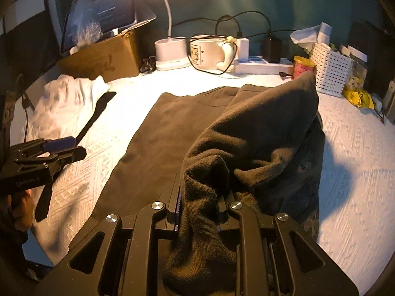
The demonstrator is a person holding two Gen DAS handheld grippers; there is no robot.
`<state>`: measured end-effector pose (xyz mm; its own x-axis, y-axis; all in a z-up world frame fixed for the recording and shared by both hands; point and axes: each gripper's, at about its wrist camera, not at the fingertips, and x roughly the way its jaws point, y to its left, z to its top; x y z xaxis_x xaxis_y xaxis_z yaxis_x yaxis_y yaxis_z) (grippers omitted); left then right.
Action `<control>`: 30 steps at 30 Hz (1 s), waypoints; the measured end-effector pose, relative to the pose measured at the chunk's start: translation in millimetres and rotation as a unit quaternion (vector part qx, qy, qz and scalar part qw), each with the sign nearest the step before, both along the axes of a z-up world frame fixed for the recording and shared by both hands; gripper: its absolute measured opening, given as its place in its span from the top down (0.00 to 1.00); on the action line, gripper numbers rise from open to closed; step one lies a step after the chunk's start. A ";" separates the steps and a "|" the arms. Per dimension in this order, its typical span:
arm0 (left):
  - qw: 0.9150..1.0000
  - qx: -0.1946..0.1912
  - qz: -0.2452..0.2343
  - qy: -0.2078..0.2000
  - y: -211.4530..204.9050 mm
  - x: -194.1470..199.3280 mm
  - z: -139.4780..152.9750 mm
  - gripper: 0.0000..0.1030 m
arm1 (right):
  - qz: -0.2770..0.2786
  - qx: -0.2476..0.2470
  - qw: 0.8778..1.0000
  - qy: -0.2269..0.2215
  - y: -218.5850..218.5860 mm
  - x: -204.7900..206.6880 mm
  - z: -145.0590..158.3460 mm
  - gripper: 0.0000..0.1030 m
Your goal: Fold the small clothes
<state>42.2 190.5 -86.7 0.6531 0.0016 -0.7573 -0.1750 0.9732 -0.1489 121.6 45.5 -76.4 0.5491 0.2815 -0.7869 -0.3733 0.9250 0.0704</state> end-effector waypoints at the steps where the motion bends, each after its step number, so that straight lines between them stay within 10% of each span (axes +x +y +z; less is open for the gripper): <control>1: 1.000 0.001 0.000 0.002 -0.3 0.5 -0.6 0.48 | 0.000 -0.001 1.000 0.004 1.3 -1.0 -1.0 0.77; 10: 1.000 0.022 -0.008 0.010 -13.1 12.0 4.0 0.48 | 0.077 0.016 0.997 0.027 22.9 -17.8 3.3 0.40; 22: 0.999 0.047 -0.006 0.002 -35.2 27.3 29.8 0.48 | 0.156 0.096 0.983 -0.013 3.1 -50.6 55.2 0.39; 30: 0.995 0.061 -0.068 -0.031 -90.3 49.8 62.5 0.48 | 0.084 0.113 0.989 -0.040 -64.7 -50.8 70.6 0.39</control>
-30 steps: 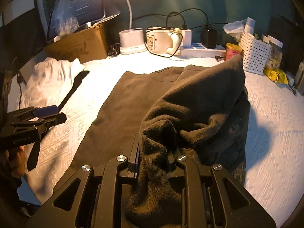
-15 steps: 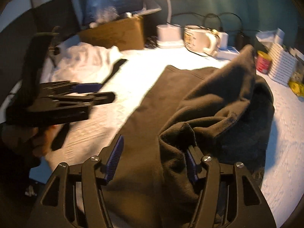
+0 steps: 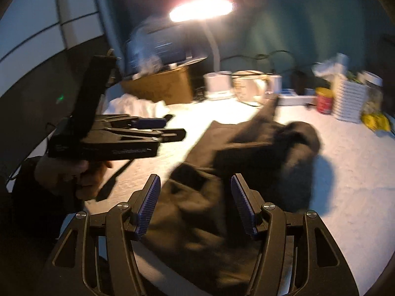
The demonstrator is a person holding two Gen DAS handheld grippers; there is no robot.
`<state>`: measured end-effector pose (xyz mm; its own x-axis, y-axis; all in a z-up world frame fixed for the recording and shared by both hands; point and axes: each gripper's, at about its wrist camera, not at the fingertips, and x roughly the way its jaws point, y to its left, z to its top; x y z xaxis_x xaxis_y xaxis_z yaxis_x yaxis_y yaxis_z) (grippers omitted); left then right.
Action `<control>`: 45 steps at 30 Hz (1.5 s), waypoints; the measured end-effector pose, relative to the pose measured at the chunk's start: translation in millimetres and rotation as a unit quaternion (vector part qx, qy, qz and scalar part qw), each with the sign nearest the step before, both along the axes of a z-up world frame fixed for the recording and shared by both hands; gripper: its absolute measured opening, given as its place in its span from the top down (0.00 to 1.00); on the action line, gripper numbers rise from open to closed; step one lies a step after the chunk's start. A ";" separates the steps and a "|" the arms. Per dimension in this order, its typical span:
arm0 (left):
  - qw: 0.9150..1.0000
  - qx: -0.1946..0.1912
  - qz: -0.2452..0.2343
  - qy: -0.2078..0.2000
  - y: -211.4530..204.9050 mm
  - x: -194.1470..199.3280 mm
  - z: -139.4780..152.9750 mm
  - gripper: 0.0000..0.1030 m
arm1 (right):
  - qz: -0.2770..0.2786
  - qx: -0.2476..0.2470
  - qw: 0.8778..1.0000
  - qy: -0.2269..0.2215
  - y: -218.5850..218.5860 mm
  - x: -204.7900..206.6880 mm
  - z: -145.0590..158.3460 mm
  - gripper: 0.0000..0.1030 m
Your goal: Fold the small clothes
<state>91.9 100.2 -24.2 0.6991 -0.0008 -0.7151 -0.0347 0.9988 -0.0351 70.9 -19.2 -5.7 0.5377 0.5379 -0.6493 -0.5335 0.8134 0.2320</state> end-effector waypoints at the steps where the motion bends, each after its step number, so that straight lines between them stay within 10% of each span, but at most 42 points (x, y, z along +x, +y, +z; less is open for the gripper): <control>1: 1.000 0.003 -0.010 -0.002 -7.7 3.9 2.3 0.48 | -0.012 -0.001 1.000 0.002 -9.7 -0.2 -2.0 0.39; 14: 0.987 0.089 -0.118 0.058 -89.0 52.6 -16.3 0.48 | -0.125 -0.015 0.991 0.037 -96.9 8.8 -29.2 0.39; 26: 0.989 0.111 0.019 0.093 10.7 35.2 -50.1 0.48 | -0.107 -0.041 0.991 0.069 -64.0 37.2 -47.5 0.39; 33: 0.996 0.022 0.048 0.076 49.4 1.4 -44.1 0.48 | -0.102 -0.063 0.990 0.075 -43.2 40.8 -51.7 0.39; 45: 0.987 -0.146 -0.063 0.036 3.8 -42.6 -29.1 0.48 | -0.124 -0.068 0.987 0.079 -51.6 12.6 -55.7 0.39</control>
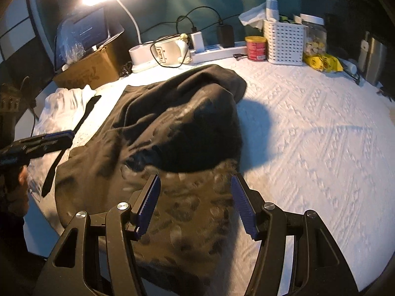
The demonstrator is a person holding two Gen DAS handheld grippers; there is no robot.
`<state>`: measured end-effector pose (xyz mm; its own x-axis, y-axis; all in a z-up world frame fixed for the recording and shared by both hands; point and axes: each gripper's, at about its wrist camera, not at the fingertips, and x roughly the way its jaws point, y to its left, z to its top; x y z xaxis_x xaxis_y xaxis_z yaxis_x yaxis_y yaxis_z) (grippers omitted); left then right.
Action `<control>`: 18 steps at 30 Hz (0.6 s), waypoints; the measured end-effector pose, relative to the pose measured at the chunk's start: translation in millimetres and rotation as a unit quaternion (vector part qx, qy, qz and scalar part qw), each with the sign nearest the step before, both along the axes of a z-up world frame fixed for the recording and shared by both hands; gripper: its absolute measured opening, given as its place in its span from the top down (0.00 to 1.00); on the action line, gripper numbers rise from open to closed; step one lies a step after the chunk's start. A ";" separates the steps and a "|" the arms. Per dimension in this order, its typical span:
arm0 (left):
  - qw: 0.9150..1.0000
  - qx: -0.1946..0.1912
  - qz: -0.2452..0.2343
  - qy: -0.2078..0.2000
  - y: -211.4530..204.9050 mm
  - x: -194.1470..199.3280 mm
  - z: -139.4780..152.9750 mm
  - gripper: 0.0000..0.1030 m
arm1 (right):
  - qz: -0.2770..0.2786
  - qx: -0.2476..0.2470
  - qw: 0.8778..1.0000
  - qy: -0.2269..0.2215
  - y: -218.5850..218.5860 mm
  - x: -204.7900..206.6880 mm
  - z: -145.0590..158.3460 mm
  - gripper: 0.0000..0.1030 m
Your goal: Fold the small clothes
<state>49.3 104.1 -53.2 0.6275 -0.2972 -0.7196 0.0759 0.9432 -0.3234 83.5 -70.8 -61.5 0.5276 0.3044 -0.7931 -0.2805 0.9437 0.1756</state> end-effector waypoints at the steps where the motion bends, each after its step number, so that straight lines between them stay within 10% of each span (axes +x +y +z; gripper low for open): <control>1: 1.000 0.011 -0.005 0.005 -5.4 1.1 -2.0 0.48 | -0.003 0.000 1.000 0.000 -2.0 -2.7 -0.5 0.39; 7: 0.998 0.029 -0.008 0.060 -23.2 5.6 -34.2 0.51 | -0.015 -0.004 1.000 0.007 -16.3 -21.9 -12.7 0.39; 12: 0.998 0.046 -0.014 0.039 -30.9 -12.7 -31.4 0.93 | -0.017 -0.006 1.000 0.024 -22.4 -36.6 -28.2 0.39; 18: 0.999 0.048 0.017 0.013 -22.5 -34.9 -13.1 0.98 | -0.014 -0.010 1.000 -0.003 -20.2 -58.4 -30.9 0.39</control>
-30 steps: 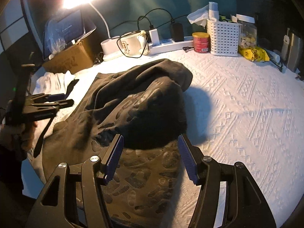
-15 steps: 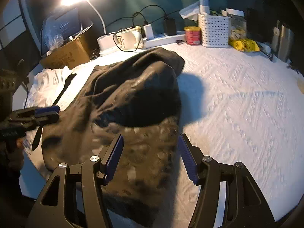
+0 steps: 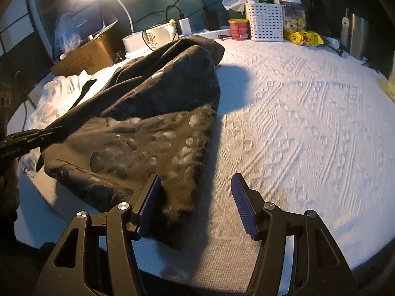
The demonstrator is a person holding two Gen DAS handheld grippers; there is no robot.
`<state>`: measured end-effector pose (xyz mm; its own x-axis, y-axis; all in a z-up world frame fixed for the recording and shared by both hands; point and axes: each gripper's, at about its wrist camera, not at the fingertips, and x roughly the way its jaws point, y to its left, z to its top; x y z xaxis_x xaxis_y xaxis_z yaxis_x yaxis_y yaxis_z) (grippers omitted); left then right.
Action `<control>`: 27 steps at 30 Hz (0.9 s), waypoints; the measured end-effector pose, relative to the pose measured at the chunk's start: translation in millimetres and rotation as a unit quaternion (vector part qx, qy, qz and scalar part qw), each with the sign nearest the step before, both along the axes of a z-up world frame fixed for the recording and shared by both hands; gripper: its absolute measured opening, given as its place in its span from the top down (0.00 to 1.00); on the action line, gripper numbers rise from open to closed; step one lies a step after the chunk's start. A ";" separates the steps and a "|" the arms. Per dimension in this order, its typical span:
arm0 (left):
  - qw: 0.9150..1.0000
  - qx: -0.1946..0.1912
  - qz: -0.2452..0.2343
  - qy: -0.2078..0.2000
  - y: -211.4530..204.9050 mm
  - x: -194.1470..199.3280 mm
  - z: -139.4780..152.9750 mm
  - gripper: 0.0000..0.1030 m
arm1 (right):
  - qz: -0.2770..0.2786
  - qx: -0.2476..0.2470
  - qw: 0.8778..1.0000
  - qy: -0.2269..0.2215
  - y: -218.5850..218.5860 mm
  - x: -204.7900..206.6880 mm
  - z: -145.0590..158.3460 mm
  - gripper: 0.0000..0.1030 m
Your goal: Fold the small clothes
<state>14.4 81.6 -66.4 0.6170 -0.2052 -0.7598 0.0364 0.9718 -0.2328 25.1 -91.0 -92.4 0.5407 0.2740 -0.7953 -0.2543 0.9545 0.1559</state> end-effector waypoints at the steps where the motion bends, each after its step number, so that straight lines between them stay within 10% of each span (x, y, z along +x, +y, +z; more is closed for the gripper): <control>1: 1.000 0.003 0.001 0.002 0.3 -1.5 -1.9 0.98 | 0.003 -0.008 1.000 -0.007 2.0 -2.4 -0.7 0.40; 7: 0.999 0.016 0.007 0.027 -5.1 -7.9 -20.8 0.98 | 0.029 -0.033 0.998 -0.039 13.3 -12.4 -3.7 0.91; 27: 0.998 0.006 -0.047 0.049 -70.0 11.4 -24.4 0.98 | -0.044 -0.042 0.997 -0.039 -57.7 -49.8 0.7 0.95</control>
